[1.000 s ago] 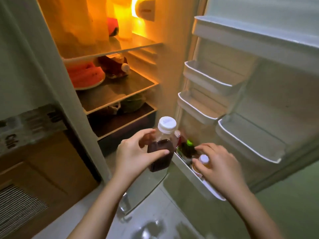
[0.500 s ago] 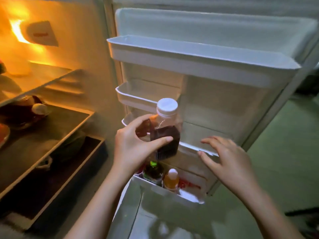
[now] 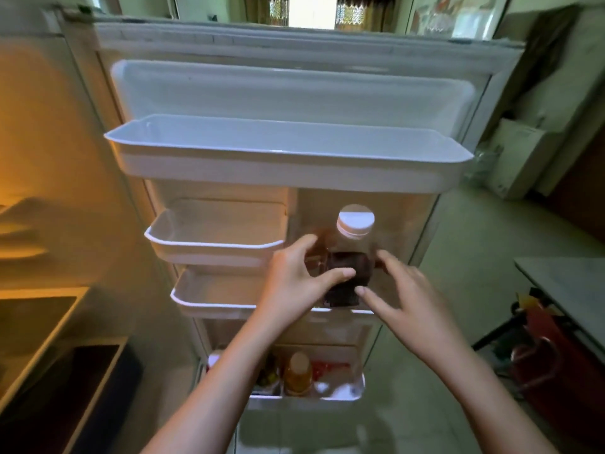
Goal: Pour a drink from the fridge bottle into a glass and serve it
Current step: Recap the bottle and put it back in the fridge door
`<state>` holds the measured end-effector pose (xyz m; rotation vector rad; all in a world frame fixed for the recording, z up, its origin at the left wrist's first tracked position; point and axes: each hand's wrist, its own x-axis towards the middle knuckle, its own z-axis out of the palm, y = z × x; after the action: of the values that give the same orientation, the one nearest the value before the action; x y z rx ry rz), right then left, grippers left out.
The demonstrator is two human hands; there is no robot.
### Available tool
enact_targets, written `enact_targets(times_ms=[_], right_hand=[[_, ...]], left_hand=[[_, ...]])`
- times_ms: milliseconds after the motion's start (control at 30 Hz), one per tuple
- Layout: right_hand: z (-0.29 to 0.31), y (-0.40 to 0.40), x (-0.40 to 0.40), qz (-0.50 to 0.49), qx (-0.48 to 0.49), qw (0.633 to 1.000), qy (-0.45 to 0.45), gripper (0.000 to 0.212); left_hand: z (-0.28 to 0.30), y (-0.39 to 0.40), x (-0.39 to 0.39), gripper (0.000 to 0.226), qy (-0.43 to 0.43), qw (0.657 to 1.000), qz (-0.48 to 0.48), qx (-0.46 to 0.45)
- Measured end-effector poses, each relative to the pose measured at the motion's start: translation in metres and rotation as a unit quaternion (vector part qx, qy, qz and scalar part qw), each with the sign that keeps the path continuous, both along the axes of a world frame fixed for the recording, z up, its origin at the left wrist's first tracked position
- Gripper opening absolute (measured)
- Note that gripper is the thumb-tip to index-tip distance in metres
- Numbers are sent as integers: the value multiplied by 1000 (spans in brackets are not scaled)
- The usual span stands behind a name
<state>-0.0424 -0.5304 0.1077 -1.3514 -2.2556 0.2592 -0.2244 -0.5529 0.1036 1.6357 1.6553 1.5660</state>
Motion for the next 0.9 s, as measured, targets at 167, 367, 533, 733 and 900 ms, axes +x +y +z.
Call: enact_targets(times_ms=[167,367,533,733,900], right_hand=[[-6,8,-5,-38,-32,998,42,53],[-19,17,-6,-38,-73,995,51,35],[-22,23,0,-6,-86,994,71,34],[-29,32,25,22,-34,994,105,39],[-36,59,66,-69,54,974,209,24]], left_hand=[[-16,24,8,30,-11,999,-29,-37],[-39,39,8,60,-26,996,-31,-75],[-36,39,10,52,-31,999,-39,-17],[-38,26,25,65,101,992,73,30],[-2,7,43,44,280,908,128,285]])
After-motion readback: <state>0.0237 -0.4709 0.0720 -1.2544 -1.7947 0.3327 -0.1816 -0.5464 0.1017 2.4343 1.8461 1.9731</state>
